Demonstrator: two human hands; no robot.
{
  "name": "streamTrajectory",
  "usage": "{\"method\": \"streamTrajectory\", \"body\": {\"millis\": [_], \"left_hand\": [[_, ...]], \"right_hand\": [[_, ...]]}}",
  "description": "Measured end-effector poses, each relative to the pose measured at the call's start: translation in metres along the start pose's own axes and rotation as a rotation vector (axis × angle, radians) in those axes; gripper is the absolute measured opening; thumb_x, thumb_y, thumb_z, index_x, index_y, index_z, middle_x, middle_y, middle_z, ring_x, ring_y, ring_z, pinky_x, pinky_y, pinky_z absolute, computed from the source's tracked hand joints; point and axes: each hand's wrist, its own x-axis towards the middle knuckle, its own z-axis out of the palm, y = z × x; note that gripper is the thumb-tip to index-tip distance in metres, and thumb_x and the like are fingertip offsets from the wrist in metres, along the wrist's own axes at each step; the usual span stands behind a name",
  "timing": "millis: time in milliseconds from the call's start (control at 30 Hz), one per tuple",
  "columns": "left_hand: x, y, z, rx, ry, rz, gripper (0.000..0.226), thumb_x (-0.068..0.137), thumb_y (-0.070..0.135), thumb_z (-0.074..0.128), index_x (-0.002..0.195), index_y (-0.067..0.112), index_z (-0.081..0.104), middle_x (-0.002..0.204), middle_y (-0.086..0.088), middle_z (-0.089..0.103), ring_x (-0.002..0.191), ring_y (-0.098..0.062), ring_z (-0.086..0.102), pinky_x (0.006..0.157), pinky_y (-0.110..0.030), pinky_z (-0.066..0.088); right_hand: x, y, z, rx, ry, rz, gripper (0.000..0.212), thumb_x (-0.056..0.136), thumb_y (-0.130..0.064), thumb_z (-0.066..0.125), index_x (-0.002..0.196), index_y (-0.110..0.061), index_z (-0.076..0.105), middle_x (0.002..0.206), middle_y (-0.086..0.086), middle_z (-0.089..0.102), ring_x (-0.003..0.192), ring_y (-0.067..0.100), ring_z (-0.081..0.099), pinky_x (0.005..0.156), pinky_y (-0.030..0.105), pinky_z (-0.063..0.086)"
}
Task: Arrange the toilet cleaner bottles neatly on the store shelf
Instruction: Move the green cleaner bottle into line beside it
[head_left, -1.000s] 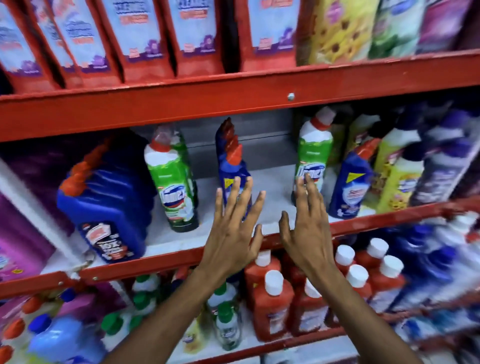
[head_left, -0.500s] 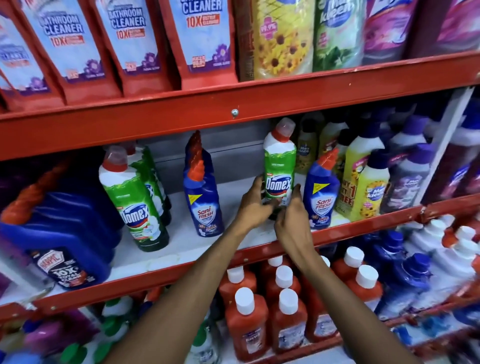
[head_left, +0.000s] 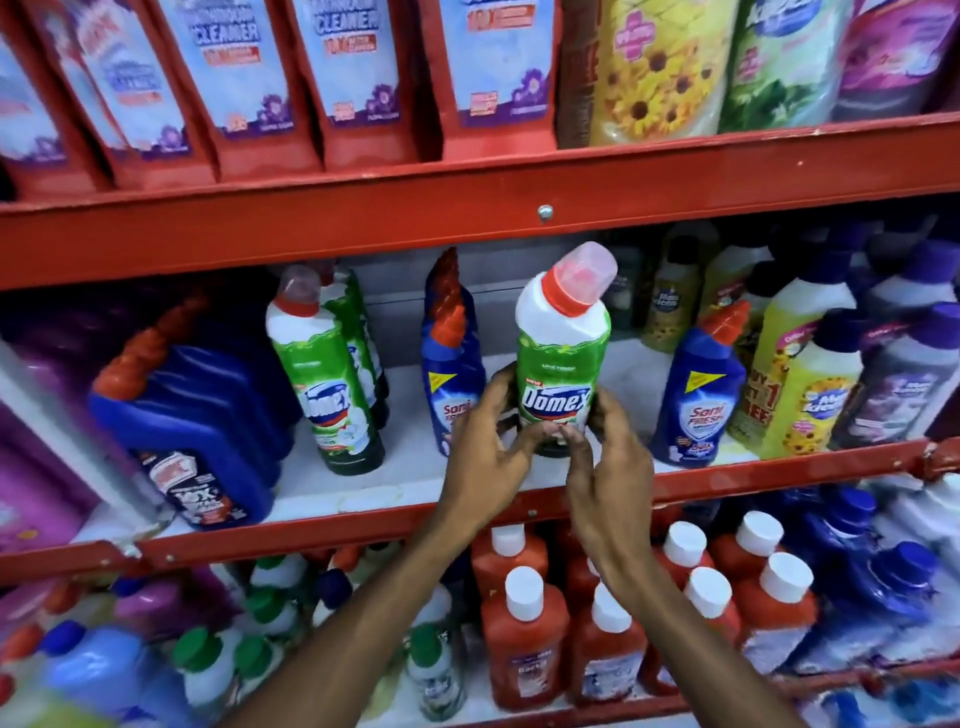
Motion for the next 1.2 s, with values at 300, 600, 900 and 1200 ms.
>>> {"method": "streamTrajectory", "body": {"millis": [300, 600, 900, 1200], "left_hand": [[-0.046, -0.002, -0.124, 0.024, 0.237, -0.018, 0.048, 0.090, 0.012, 0.074, 0.135, 0.019, 0.059, 0.120, 0.008, 0.077, 0.111, -0.006, 0.074, 0.095, -0.033, 0.062], [-0.065, -0.030, -0.181, 0.165, 0.301, -0.138, 0.053, 0.084, 0.033, 0.074, 0.122, 0.061, 0.052, 0.114, 0.024, 0.075, 0.110, -0.001, 0.073, 0.093, -0.026, 0.061], [-0.062, -0.052, -0.189, 0.252, 0.250, -0.166, 0.052, 0.089, 0.014, 0.077, 0.137, 0.023, 0.059, 0.119, 0.012, 0.076, 0.105, 0.007, 0.071, 0.099, -0.027, 0.060], [-0.078, -0.038, -0.168, 0.417, 0.569, 0.158, 0.052, 0.085, 0.009, 0.081, 0.133, 0.002, 0.061, 0.128, -0.017, 0.057, 0.120, -0.023, 0.059, 0.101, -0.037, 0.055]], "right_hand": [[-0.030, -0.071, 0.079, 0.135, -0.260, -0.103, 0.050, 0.096, -0.007, 0.061, 0.143, -0.017, 0.050, 0.133, 0.001, 0.069, 0.115, 0.017, 0.068, 0.097, 0.028, 0.054], [-0.042, -0.085, 0.149, 0.116, -0.431, -0.082, 0.041, 0.091, -0.010, 0.067, 0.131, -0.014, 0.056, 0.118, 0.006, 0.076, 0.105, 0.021, 0.073, 0.090, 0.043, 0.059], [-0.043, -0.081, 0.156, 0.083, -0.455, -0.038, 0.039, 0.091, -0.013, 0.069, 0.129, -0.006, 0.061, 0.121, 0.007, 0.075, 0.107, 0.014, 0.070, 0.081, -0.008, 0.038], [-0.041, -0.071, 0.114, 0.033, -0.287, -0.132, 0.043, 0.097, -0.019, 0.061, 0.140, -0.015, 0.055, 0.138, 0.005, 0.065, 0.117, 0.020, 0.066, 0.099, 0.035, 0.056]]}}
